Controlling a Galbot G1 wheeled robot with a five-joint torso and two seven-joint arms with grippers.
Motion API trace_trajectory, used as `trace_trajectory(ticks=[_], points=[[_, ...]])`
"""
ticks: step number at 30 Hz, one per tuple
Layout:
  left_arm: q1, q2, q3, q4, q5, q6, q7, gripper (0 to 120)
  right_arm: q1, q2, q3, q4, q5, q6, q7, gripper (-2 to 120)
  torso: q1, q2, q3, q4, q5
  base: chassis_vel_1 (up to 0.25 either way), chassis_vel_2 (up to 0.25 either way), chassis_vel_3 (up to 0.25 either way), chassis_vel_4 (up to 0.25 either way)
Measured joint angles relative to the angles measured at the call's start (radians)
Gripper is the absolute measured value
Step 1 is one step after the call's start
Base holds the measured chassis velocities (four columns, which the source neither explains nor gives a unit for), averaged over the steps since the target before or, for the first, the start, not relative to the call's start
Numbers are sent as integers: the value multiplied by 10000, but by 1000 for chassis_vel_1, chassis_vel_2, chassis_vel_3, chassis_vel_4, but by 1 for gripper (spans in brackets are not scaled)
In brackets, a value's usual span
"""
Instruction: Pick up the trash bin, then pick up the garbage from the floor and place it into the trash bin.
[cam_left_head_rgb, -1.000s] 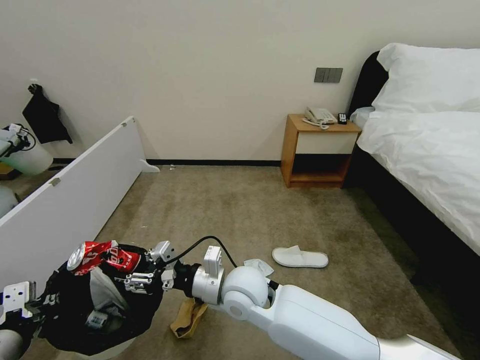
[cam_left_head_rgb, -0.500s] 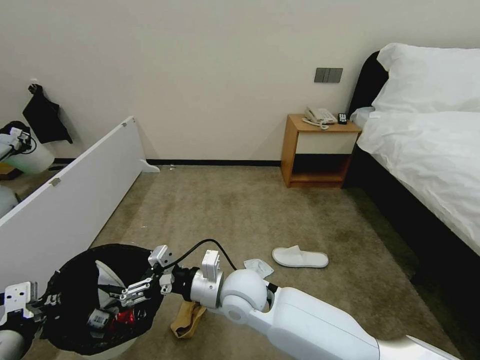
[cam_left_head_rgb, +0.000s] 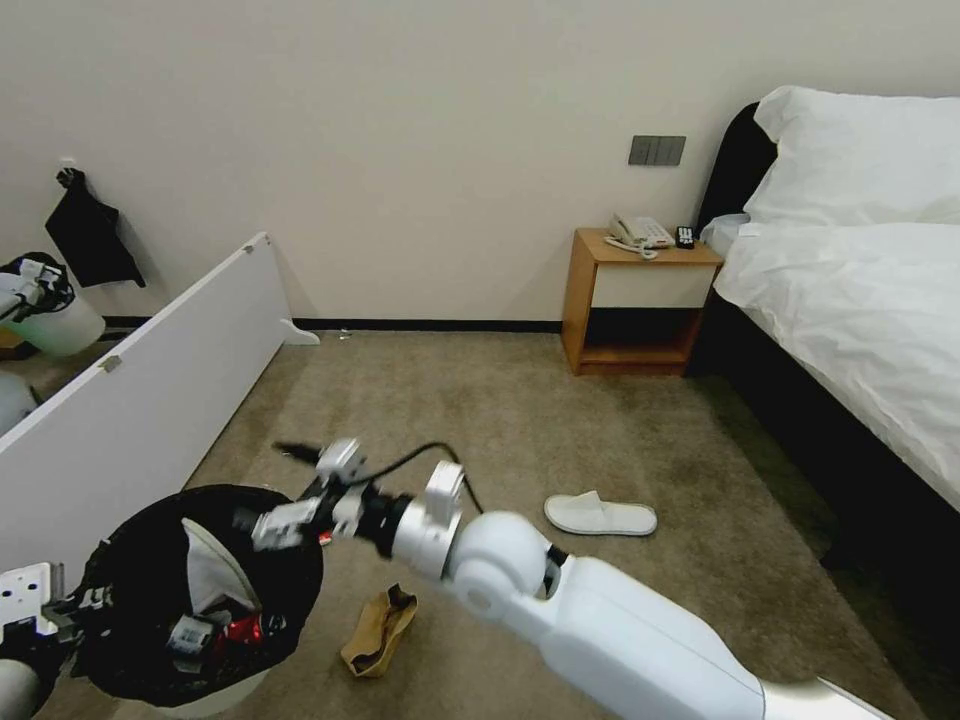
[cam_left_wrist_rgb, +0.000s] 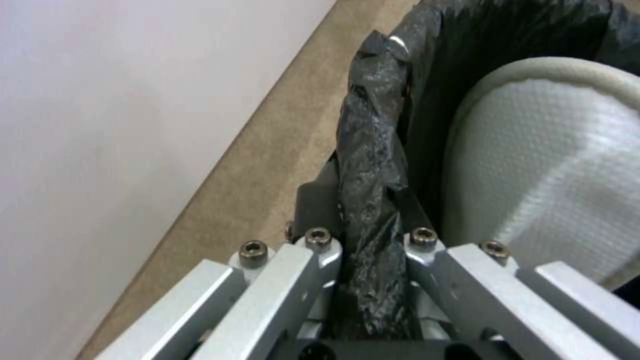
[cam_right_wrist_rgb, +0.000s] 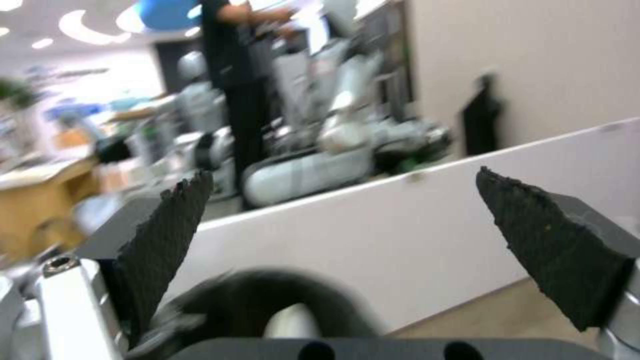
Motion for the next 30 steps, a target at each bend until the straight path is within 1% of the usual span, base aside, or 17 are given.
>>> trace_trajectory(ticks=[3, 4, 6, 7, 9, 10, 14, 15, 17, 18, 20, 21, 23, 26, 28, 29, 30], points=[[42, -47, -140, 69, -62, 0, 24, 4, -267, -51, 735, -34, 11, -15, 300, 100, 0, -1, 0, 0, 0, 0, 0, 0, 0], [42, -47, -140, 69, -62, 0, 24, 4, -267, -51, 735, -34, 11, -15, 300, 100, 0, -1, 0, 0, 0, 0, 0, 0, 0], [51, -51, -269, 141, -69, 0, 31, 4, -622, -126, 1413, -43, -21, -86, 628, 100, 0, 0, 0, 0, 1, 0, 0, 0, 0], [51, -51, -269, 141, -69, 0, 31, 4, -622, -126, 1413, -43, -21, -86, 628, 100, 0, 0, 0, 0, 1, 0, 0, 0, 0], [58, -51, -427, 207, -76, 0, 39, 4, -1039, -230, 2021, -17, -166, -141, 946, 100, 0, 0, 0, 0, 1, 0, 0, 0, 0], [58, -51, -427, 207, -76, 0, 39, 4, -1039, -230, 2021, -17, -166, -141, 946, 100, 0, 0, 0, 0, 1, 0, 0, 0, 0], [87, -72, -612, 289, -97, 0, 44, 4, -1681, -326, 2603, 12, -518, -330, 1609, 100, 0, 0, 0, 0, 1, 0, 0, 0, 0], [87, -72, -612, 289, -97, 0, 44, 4, -1681, -326, 2603, 12, -518, -330, 1609, 100, 0, 0, 0, 0, 1, 0, 0, 0, 0], [97, -128, -697, 293, -95, 0, 44, 4, -2258, -286, 2762, -31, -598, -436, 2101, 100, -1, -1, 0, 1, 1, 0, 0, 0, 0], [97, -128, -697, 293, -95, 0, 44, 4, -2258, -286, 2762, -31, -598, -436, 2101, 100, -1, -1, 0, 1, 1, 0, 0, 0, 0], [93, -143, -794, 298, -94, 0, 54, 4, -2725, -230, 2667, -244, -865, -456, 2493, 100, -1, 0, 0, -2, 1, 0, 0, 0, 0], [93, -143, -794, 298, -94, 0, 54, 4, -2725, -230, 2667, -244, -865, -456, 2493, 100, -1, 0, 0, -2, 1, 0, 0, 0, 0], [80, -144, -944, 359, -113, 0, 50, 4, -3066, -93, 2421, -593, -1292, -431, 2870, 100, -1, 0, -1, 0, 0, 0, 0, 0, 0], [81, -140, -1050, 392, -163, 0, 50, 4, -3227, 33, 2272, -850, -1384, -470, 3058, 100, -1, 0, -1, 2, 0, 0, 0, 0, 0], [84, -125, -1214, 475, -221, 0, 54, 4, -3463, 263, 2035, -1268, -1401, -723, 3477, 100, 0, -1, -1, 2, -1, 0, 0, 0, 0], [84, -125, -1214, 475, -221, 0, 54, 4, -3463, 263, 2035, -1268, -1401, -723, 3477, 100, 0, -1, -1, 2, -1, 0, 0, 0, 0], [87, -124, -1261, 500, -241, 0, 54, 4, -3549, 380, 1916, -1474, -1382, -859, 3709, 100, 0, 0, 0, 1, -1, 0, 0, 0, 0]])
